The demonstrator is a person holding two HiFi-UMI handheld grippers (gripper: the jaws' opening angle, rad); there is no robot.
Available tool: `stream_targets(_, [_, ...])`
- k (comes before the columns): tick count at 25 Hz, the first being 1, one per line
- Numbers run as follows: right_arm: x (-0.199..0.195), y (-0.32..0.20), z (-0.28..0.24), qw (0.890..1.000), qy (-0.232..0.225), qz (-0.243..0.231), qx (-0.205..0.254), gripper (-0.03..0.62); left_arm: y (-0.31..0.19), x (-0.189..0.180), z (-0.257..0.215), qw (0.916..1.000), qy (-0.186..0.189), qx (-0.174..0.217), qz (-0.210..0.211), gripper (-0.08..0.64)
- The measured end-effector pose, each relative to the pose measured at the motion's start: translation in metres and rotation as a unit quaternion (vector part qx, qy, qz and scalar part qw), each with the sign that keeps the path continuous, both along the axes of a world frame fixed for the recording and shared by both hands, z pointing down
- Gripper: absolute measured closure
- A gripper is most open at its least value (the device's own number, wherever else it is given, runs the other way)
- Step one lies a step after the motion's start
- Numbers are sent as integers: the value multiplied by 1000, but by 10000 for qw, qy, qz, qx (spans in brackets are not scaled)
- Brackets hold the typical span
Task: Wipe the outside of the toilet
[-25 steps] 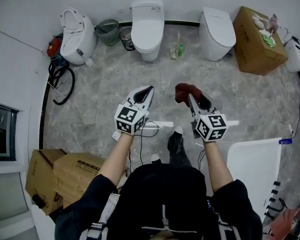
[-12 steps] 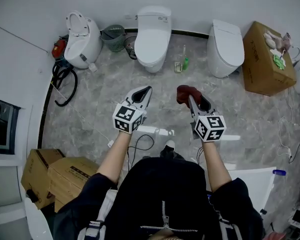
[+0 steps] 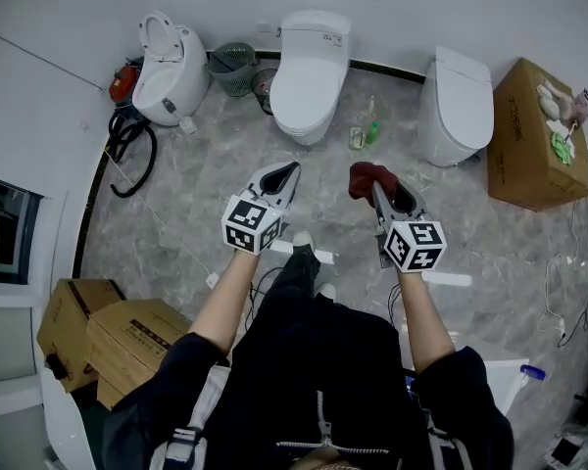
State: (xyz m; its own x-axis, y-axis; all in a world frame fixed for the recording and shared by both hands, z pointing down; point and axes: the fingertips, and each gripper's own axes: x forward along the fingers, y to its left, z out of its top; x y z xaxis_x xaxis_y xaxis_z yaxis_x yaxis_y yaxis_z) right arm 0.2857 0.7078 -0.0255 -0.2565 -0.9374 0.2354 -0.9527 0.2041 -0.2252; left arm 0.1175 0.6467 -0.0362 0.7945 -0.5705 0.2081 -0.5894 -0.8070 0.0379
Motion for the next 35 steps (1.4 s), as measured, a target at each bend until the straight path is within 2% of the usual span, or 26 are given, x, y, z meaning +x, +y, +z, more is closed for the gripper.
stream_targets(8, [21, -80, 22, 9998, -32, 5, -178, 462, -84, 25, 21, 9999, 41, -120, 19, 560])
stream_targets(14, [39, -177, 35, 9994, 66, 21, -353, 462, -182, 51, 33, 9997, 51, -216, 127, 560])
stream_targets(21, [65, -298, 49, 9976, 95, 165, -660, 462, -308, 82, 52, 9981, -185, -389, 429, 560])
stream_targets(29, [108, -392, 83, 9946, -23, 234, -1010, 462, -395, 139, 82, 9946, -385, -642, 718, 560])
stream_targets(35, [152, -462, 124, 9924, 34, 280, -1198, 463, -450, 187, 119, 9928, -494, -878, 654, 560])
